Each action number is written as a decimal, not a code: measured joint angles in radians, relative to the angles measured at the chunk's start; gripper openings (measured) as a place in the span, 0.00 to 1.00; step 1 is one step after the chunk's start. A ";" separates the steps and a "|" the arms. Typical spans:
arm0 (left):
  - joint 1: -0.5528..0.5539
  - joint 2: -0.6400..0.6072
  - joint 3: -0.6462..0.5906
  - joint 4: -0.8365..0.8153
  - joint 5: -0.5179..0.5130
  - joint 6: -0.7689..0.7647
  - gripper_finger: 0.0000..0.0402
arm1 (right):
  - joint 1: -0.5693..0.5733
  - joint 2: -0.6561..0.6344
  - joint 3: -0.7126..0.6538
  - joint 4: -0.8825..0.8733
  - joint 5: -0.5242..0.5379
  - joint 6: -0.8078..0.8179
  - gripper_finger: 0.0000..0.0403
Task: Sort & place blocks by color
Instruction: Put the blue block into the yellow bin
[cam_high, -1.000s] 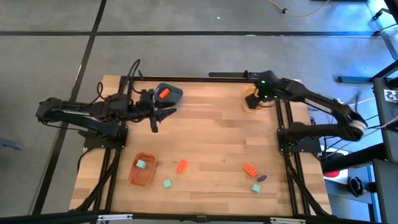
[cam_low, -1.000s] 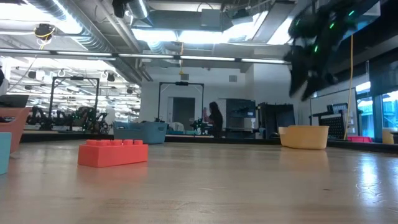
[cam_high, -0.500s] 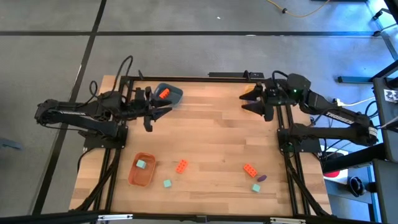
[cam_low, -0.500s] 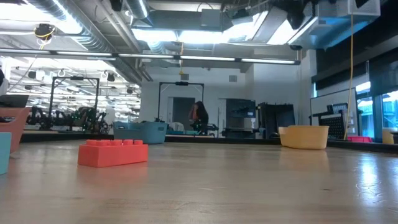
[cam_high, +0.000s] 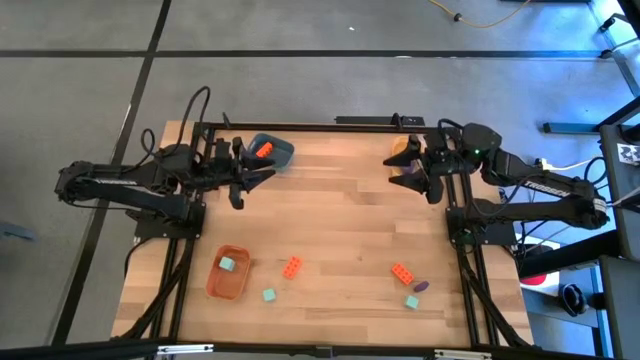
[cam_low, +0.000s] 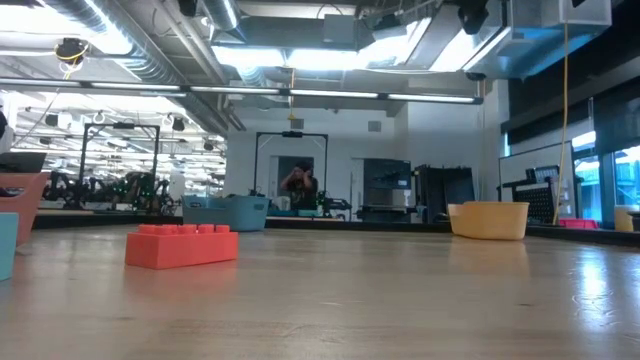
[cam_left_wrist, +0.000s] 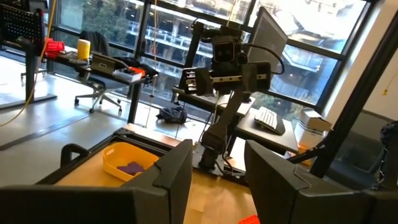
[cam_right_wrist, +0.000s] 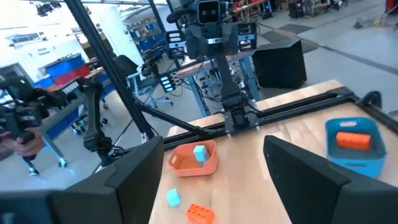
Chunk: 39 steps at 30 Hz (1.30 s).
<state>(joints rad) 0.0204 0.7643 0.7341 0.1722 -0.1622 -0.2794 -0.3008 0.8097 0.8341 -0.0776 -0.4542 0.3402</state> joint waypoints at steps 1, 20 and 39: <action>0.000 0.000 0.000 0.000 0.000 0.000 0.34 | 0.004 0.001 0.000 0.001 0.000 0.025 0.69; 0.000 0.000 0.000 0.000 0.034 -0.033 0.34 | 0.423 0.158 0.062 -0.137 0.027 0.271 0.64; 0.000 0.000 0.000 0.000 0.049 -0.059 0.34 | 0.848 0.467 0.337 -1.135 0.089 -0.110 0.64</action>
<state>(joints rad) 0.0203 0.7647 0.7341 0.1726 -0.1134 -0.3382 0.5475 1.2762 1.1711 -1.2128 -0.3656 0.2298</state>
